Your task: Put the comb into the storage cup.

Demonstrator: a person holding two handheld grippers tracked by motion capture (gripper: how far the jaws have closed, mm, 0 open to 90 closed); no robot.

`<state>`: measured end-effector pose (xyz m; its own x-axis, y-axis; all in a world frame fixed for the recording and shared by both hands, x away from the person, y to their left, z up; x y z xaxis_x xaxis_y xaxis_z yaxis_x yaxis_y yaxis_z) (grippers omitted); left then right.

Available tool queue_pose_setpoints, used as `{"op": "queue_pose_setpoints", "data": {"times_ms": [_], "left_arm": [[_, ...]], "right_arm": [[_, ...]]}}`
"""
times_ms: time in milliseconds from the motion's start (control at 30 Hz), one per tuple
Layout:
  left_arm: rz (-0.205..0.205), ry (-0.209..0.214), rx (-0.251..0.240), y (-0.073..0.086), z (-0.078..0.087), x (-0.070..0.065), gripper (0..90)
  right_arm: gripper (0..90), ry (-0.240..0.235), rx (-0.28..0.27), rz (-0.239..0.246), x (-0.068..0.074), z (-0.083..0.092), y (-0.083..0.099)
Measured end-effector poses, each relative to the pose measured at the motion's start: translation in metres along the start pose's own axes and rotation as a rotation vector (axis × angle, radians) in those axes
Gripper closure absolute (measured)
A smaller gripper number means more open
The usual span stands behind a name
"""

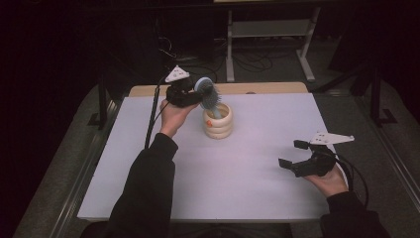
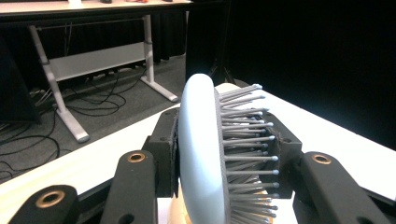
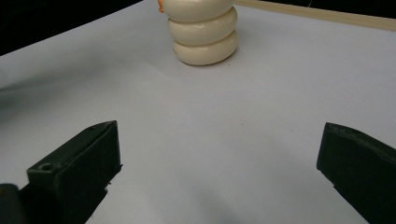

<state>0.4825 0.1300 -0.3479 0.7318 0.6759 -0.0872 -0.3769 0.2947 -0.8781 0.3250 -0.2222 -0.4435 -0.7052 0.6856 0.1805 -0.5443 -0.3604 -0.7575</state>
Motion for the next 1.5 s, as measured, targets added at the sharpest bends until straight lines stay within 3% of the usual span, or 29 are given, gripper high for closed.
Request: {"op": "queue_pose_setpoints", "data": {"times_ms": [300, 600, 800, 1033, 1267, 1500], "left_arm": [[0.043, 0.008, -0.005, 0.009, -0.003, 0.008, 55.7], [0.119, 0.019, -0.037, 0.016, -0.003, 0.019, 54.9], [0.116, -0.02, -0.031, 0.018, -0.002, 0.021, 48.9], [0.12, -0.023, -0.049, 0.024, -0.002, 0.023, 43.3], [0.114, -0.045, -0.091, 0.028, 0.008, 0.029, 24.1], [0.121, -0.018, -0.07, 0.034, 0.013, 0.035, 0.0]], "right_arm": [[0.0, 0.004, -0.001, 0.0, 0.0, 0.0, 0.0], [0.0, 0.006, -0.007, -0.006, 0.0, 0.001, 0.0], [0.0, 0.006, -0.005, -0.007, 0.0, 0.001, 0.0], [0.0, 0.007, -0.004, -0.005, 0.0, 0.001, 0.0], [0.0, 0.007, -0.004, -0.005, 0.0, 0.001, 0.0], [0.0, 0.008, -0.001, -0.002, 0.001, 0.001, 0.0]]}}
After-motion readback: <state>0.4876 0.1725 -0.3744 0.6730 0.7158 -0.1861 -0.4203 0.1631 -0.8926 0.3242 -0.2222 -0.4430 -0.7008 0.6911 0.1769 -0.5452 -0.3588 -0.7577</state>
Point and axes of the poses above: each handheld gripper's, and its own axes: z roughly backward along the jaws, y roughly out of its underside, x roughly to its left, the point moved 4 cm from there along -z, roughly forward along the jaws, and after that the axes turned 11 degrees about x, right-handed, at the moved point
